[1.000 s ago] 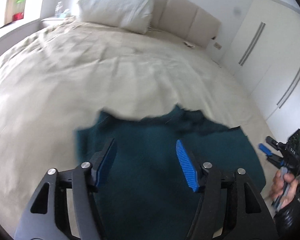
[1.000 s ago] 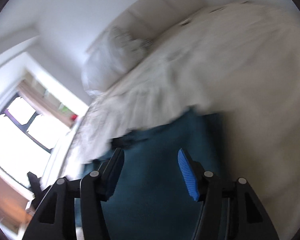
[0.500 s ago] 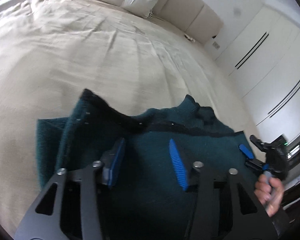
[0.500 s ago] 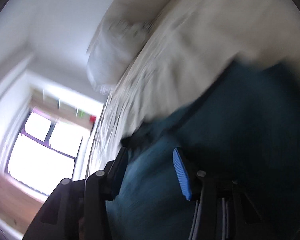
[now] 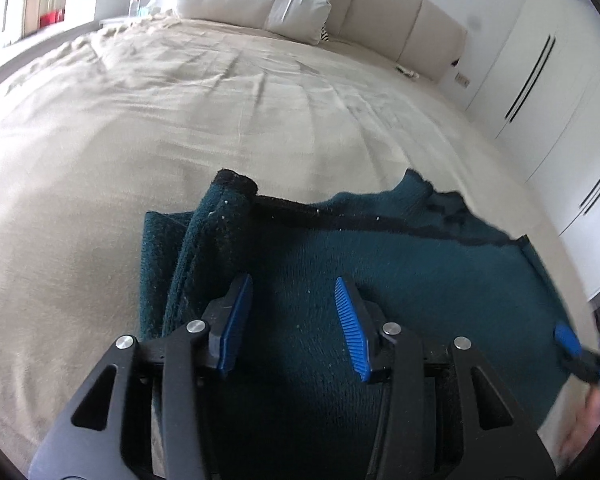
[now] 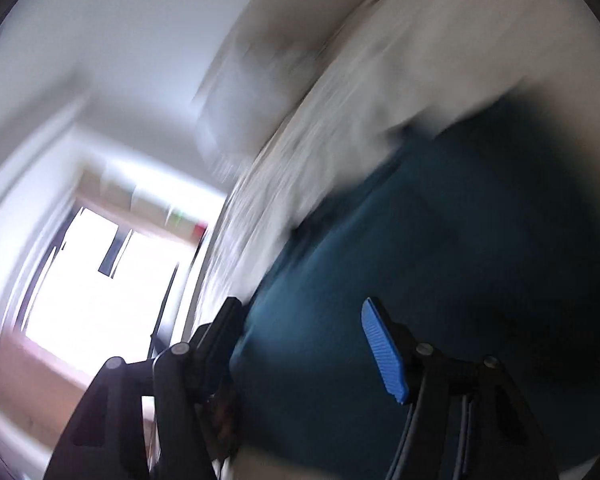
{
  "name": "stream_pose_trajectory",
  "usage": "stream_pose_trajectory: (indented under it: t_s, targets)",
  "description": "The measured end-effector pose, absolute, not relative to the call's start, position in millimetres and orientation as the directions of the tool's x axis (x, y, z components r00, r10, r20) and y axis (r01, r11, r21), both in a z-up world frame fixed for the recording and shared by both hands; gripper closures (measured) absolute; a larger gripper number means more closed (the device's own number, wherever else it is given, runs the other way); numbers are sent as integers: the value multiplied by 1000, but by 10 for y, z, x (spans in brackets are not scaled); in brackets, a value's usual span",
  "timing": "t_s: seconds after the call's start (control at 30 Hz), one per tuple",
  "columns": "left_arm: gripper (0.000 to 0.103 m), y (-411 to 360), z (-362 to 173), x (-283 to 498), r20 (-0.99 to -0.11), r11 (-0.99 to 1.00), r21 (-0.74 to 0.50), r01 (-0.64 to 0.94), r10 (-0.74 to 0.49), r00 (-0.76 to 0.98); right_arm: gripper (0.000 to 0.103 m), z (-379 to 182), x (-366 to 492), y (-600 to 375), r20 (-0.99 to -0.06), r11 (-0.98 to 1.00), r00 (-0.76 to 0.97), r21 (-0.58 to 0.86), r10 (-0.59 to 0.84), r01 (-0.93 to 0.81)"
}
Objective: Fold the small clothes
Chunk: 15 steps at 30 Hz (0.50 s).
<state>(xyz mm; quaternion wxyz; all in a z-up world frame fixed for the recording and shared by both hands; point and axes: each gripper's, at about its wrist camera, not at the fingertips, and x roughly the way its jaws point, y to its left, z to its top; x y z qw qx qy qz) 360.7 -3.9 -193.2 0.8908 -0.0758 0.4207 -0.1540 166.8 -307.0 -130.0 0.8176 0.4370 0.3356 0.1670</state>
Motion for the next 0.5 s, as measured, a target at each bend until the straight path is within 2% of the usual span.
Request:
stream_pose_trajectory:
  t_s: [0.1,0.2,0.27,0.33,0.4,0.47,0.5]
  targets:
    - [59,-103,-1939,3582,-736,951,-218,218,-307,604,37,-1466,1819,-2399,-442,572,594,820,672,-38]
    - [59,-127,-1947,3586,-738,953,-205,223,-300,604,42,-1584,1861,-2292,-494,624,572,781,655,-40]
    - [59,-120,-1947,3585,-738,952,-206,225,-302,604,56,-1628,1876,-2458,-473,599,579,800,664,-33]
    - [59,-124,-1947,3581,-738,953,-205,224,-301,604,65,-1647,1790,-2766,-486,610,601,792,635,-5]
    - [59,-124,-1946,3580,-737,953,-202,226,-300,605,68,-1666,1701,-3061,-492,617,633,787,598,28]
    - [59,-126,-1946,3587,-737,952,-204,228,-303,604,76,-1656,1584,-3383,-497,628,680,775,539,69]
    - [59,-125,-1948,3586,-737,952,-206,228,-304,604,76,-1658,1546,-3590,-496,629,708,772,503,94]
